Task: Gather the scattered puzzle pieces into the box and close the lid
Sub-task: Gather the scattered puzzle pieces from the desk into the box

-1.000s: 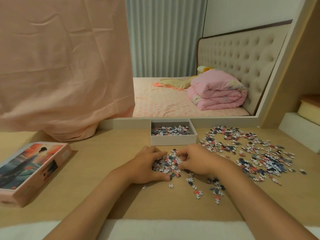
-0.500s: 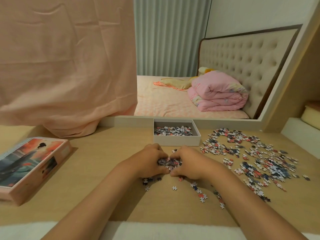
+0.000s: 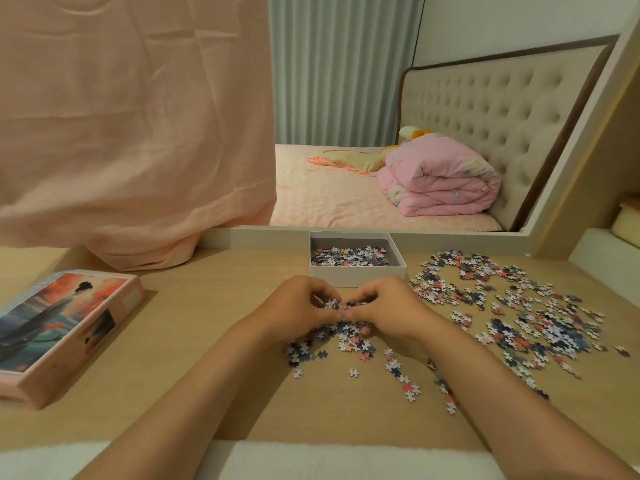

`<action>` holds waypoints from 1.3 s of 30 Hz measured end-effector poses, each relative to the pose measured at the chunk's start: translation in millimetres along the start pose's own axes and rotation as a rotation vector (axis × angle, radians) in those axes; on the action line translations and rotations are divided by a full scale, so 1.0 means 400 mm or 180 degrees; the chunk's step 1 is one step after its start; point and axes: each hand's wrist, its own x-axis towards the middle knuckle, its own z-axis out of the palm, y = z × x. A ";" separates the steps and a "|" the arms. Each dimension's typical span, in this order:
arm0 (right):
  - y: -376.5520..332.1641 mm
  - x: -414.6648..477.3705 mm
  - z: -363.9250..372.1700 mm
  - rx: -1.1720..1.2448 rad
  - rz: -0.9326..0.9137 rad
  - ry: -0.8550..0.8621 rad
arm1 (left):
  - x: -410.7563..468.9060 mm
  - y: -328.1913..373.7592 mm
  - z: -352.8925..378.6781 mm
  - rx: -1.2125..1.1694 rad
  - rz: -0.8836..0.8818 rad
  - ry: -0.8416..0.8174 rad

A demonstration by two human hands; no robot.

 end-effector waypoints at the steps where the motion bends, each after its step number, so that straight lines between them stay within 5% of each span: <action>1: -0.002 0.002 -0.004 0.0248 0.0025 -0.0021 | 0.005 0.003 -0.005 -0.0228 -0.0031 -0.0002; 4: -0.025 0.023 -0.028 0.0368 -0.0093 -0.0019 | 0.035 0.021 -0.021 -0.0749 -0.0047 0.0092; 15: -0.113 0.210 -0.127 -0.0044 -0.0478 0.0622 | 0.246 0.047 -0.091 -0.0553 0.0018 0.0499; 22: -0.061 0.274 -0.118 -0.1394 -0.0708 0.0377 | 0.280 0.002 -0.057 0.0537 0.0270 -0.0005; 28: -0.059 0.251 -0.129 -0.1484 -0.0990 0.0378 | 0.257 -0.025 -0.058 0.0768 0.0433 0.0346; 35: -0.059 0.194 -0.104 -0.2542 -0.0738 -0.0519 | 0.213 -0.040 -0.047 0.2240 0.0594 -0.0299; 39: -0.062 0.182 -0.101 -0.2468 -0.0788 -0.0352 | 0.222 -0.041 -0.055 0.2475 0.0605 -0.0432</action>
